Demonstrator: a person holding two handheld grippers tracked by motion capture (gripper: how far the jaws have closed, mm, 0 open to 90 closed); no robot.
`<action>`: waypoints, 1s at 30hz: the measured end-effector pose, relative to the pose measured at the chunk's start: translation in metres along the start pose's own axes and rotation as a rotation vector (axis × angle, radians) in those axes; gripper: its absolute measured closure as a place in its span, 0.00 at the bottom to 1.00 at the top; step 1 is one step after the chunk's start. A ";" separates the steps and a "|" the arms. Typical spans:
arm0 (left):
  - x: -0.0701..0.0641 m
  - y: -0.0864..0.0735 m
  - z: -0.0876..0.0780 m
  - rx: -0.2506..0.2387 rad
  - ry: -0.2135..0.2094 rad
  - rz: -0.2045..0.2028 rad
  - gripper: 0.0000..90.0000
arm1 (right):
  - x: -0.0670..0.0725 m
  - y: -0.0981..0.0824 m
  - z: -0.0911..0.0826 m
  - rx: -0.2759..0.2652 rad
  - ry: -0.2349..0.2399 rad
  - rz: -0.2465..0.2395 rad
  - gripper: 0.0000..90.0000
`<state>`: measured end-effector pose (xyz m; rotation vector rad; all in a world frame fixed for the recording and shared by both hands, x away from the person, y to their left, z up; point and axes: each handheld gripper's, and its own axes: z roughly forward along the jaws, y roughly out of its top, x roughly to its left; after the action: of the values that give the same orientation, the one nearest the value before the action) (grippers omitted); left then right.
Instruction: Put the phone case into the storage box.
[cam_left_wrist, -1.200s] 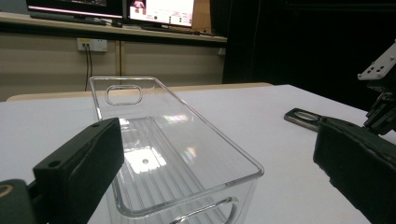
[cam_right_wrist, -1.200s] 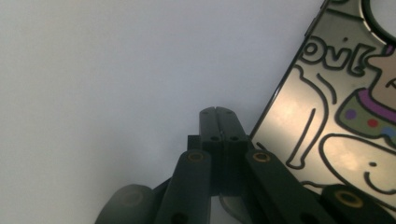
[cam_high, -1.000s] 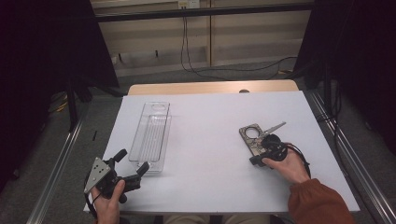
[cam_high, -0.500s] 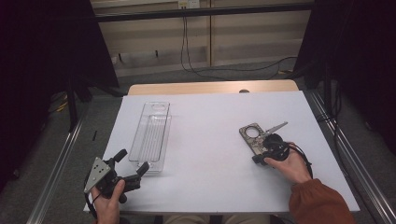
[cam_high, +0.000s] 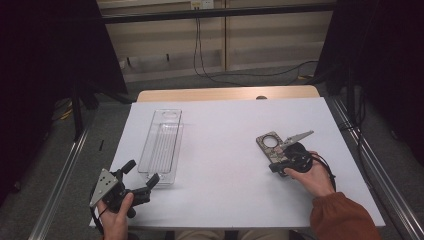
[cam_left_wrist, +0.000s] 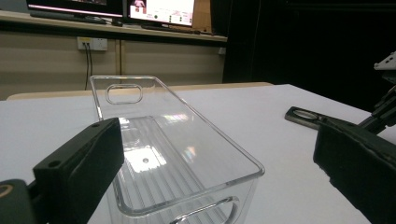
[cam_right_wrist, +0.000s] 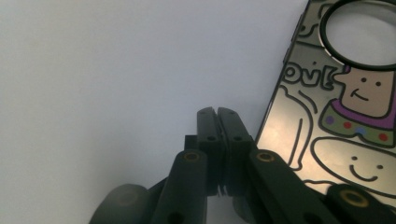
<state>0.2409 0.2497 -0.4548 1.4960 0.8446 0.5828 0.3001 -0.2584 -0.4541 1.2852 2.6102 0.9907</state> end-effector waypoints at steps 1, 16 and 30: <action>0.000 0.000 0.000 -0.002 -0.006 0.000 0.02 | -0.001 0.000 0.000 -0.015 0.007 -0.011 0.96; 0.000 0.000 0.000 0.000 0.002 0.000 0.02 | 0.007 0.002 -0.009 -0.096 0.001 -0.030 0.36; 0.000 0.000 0.002 0.001 -0.007 -0.002 0.02 | 0.007 0.004 -0.020 -0.184 -0.084 -0.056 0.06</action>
<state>0.2420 0.2486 -0.4554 1.4974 0.8412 0.5760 0.2918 -0.2615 -0.4346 1.1779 2.4140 1.1121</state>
